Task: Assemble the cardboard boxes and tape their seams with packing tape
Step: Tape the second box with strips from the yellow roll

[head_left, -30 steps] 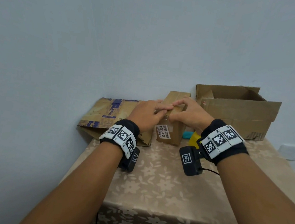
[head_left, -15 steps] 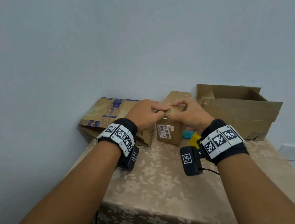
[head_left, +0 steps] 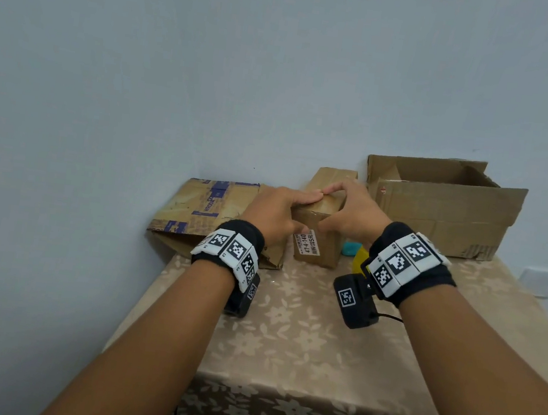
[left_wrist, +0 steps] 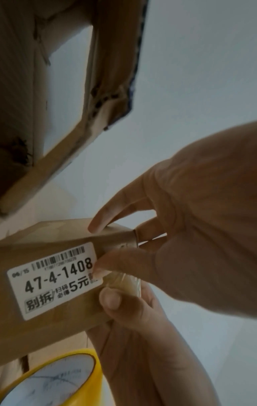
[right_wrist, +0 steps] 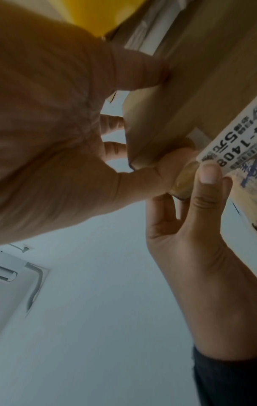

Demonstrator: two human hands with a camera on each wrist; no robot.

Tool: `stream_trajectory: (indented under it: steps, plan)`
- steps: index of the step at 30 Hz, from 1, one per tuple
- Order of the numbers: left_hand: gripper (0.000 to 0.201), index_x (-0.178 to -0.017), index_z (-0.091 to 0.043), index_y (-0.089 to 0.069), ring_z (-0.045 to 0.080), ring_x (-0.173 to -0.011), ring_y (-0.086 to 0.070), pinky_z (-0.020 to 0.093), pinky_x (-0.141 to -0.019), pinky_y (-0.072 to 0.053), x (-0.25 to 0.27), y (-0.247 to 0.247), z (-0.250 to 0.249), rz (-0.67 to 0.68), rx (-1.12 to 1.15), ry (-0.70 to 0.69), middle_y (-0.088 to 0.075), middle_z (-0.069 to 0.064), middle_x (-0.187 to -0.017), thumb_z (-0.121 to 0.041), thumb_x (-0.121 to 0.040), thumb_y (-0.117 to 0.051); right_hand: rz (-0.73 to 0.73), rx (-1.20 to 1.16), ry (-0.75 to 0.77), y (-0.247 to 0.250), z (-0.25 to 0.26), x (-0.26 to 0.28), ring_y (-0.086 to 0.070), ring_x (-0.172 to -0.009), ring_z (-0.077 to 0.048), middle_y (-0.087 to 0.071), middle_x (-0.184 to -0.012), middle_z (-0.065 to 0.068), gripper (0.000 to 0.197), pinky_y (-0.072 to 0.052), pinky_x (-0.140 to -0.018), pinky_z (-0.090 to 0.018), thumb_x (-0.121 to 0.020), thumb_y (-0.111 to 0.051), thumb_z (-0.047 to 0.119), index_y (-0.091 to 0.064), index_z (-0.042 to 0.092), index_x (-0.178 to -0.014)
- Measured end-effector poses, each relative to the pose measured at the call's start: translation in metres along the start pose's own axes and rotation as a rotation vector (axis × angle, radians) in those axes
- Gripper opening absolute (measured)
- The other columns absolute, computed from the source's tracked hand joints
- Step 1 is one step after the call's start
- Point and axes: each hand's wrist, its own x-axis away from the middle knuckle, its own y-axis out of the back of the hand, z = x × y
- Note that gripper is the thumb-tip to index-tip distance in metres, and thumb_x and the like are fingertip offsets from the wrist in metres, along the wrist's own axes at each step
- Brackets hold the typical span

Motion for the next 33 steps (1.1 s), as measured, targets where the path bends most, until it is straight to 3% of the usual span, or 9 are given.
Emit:
stream_trajectory:
  steps: [3,8,14,18,20,22,25,29,33]
  plan:
    - [0.077,-0.142,-0.026,-0.060,0.013,-0.127,-0.060,0.030,-0.107,-0.048,0.000,-0.001,-0.003,-0.009,-0.084,-0.014,-0.064,-0.004,-0.140,-0.012,-0.073,-0.090,-0.010,0.039,-0.006,-0.001,0.002,0.002,-0.045,-0.127,-0.023,-0.039,-0.128,0.003,0.067,-0.051,-0.104,-0.049,-0.066,-0.087,-0.001,-0.054,0.023,-0.119]
    - [0.088,-0.151,-0.026,-0.050,0.014,-0.133,-0.056,0.028,-0.107,-0.045,0.000,-0.004,-0.009,0.013,-0.155,-0.040,-0.054,-0.007,-0.151,-0.014,-0.073,-0.091,-0.014,0.118,0.000,-0.003,0.005,0.004,-0.044,-0.129,-0.023,-0.038,-0.133,0.001,0.076,-0.051,-0.103,-0.044,-0.065,-0.085,-0.006,-0.050,0.022,-0.127]
    - [0.079,-0.152,-0.028,-0.047,0.014,-0.134,-0.055,0.023,-0.106,-0.041,-0.003,0.001,-0.008,0.073,-0.124,-0.004,-0.051,-0.009,-0.153,-0.024,-0.083,-0.085,0.030,0.110,-0.009,0.002,0.008,0.007,-0.044,-0.128,-0.023,-0.035,-0.129,0.004,0.077,-0.050,-0.103,-0.045,-0.066,-0.090,0.001,-0.049,0.022,-0.128]
    - [0.070,-0.159,-0.032,-0.033,0.016,-0.148,-0.037,0.032,-0.119,-0.034,-0.005,0.003,-0.004,0.183,-0.089,-0.045,-0.025,-0.008,-0.167,-0.022,-0.099,-0.067,0.062,-0.085,-0.050,0.009,0.009,0.006,-0.055,-0.121,-0.025,-0.049,-0.131,-0.003,0.055,-0.054,-0.101,-0.048,-0.080,-0.081,0.014,-0.052,0.022,-0.126]
    - [0.061,-0.161,-0.034,-0.029,0.016,-0.154,-0.022,0.035,-0.123,-0.027,-0.005,0.002,-0.006,0.268,-0.048,-0.052,-0.008,-0.005,-0.171,-0.023,-0.106,-0.054,0.055,-0.193,-0.078,0.012,0.010,0.007,-0.058,-0.118,-0.023,-0.058,-0.129,-0.007,0.049,-0.054,-0.100,-0.042,-0.087,-0.072,0.020,-0.054,0.020,-0.132]
    - [0.052,-0.161,-0.030,-0.030,0.016,-0.157,-0.011,0.034,-0.126,-0.020,-0.004,0.004,-0.007,0.325,-0.028,-0.049,0.000,-0.002,-0.172,-0.028,-0.110,-0.043,0.047,-0.273,-0.098,0.013,0.013,0.007,-0.054,-0.124,-0.022,-0.060,-0.129,-0.006,0.054,-0.048,-0.102,-0.037,-0.083,-0.068,0.017,-0.054,0.019,-0.135]
    - [0.051,-0.161,-0.029,-0.027,0.015,-0.157,-0.011,0.028,-0.124,-0.015,-0.004,0.006,-0.012,0.314,-0.052,-0.012,-0.002,-0.005,-0.172,-0.026,-0.111,-0.039,0.026,-0.439,-0.123,0.018,0.021,0.009,-0.050,-0.131,-0.023,-0.058,-0.132,-0.007,0.062,-0.046,-0.108,-0.039,-0.066,-0.063,0.017,-0.056,0.021,-0.128]
    - [0.051,-0.160,-0.029,-0.028,0.020,-0.156,-0.018,0.030,-0.123,-0.017,-0.004,0.006,-0.021,0.291,-0.110,0.001,-0.007,-0.003,-0.171,-0.024,-0.111,-0.041,-0.008,-0.586,-0.113,0.035,0.030,0.015,-0.040,-0.133,-0.015,-0.052,-0.134,-0.001,0.048,-0.038,-0.110,-0.031,-0.084,-0.056,0.000,-0.060,0.015,-0.130]
    - [0.053,-0.160,-0.033,-0.029,0.018,-0.156,-0.019,0.029,-0.122,-0.015,-0.008,0.014,-0.028,0.319,-0.179,0.012,-0.012,-0.005,-0.171,-0.032,-0.110,-0.045,-0.076,-0.609,-0.115,0.059,0.023,0.020,-0.058,-0.118,-0.021,-0.062,-0.115,0.000,0.032,-0.049,-0.107,-0.035,-0.087,-0.058,0.005,-0.072,0.022,-0.110]
